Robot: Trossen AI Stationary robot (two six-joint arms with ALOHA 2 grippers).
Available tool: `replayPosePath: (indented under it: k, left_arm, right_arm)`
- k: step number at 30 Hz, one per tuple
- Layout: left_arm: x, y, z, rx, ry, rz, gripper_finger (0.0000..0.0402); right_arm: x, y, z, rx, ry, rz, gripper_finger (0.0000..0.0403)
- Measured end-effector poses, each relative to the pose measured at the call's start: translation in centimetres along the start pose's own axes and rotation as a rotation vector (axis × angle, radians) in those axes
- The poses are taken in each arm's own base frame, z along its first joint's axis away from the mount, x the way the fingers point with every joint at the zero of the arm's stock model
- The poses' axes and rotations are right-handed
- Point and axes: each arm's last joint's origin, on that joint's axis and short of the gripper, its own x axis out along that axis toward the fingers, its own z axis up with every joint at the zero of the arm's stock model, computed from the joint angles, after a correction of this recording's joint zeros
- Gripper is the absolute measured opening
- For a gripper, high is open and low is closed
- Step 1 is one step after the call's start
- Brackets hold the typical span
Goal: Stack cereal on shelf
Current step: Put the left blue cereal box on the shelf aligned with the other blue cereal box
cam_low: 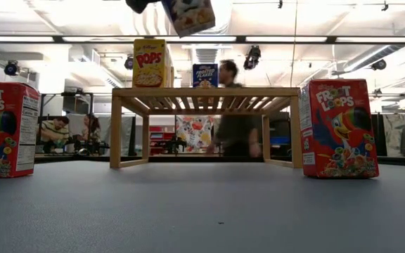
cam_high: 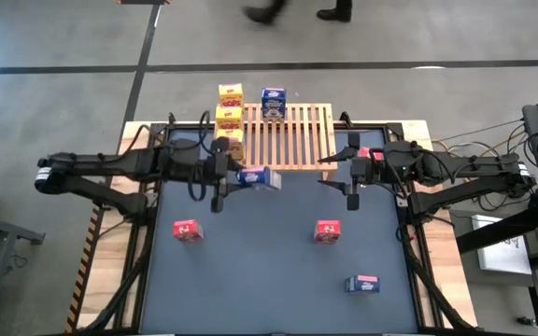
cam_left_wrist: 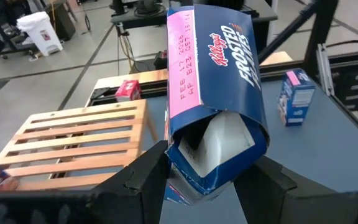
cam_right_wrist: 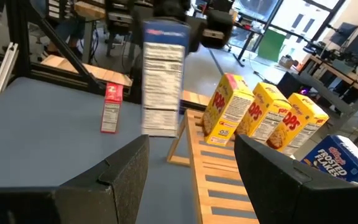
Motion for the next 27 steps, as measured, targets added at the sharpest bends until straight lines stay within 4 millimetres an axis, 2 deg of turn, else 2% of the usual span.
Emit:
replayPosePath:
  k: [8,17,27]
  left_arm:
    - [-0.1,2.2,-0.1,-0.034,-0.032,-0.007,0.0149]
    - [-0.1,2.5,0.2,-0.042,-0.062,0.009,0.0149]
    - [-0.1,2.7,0.1,-0.045,-0.059,0.02,0.0149]
  right_arm:
    - [1.3,-1.1,0.5,0.021,-0.079,-0.09,0.0226]
    - [5.7,-1.9,-0.4,0.021,-0.131,-0.091,0.0229]
    - [10.0,-2.7,0.7,0.112,-0.1,-0.013,0.0294]
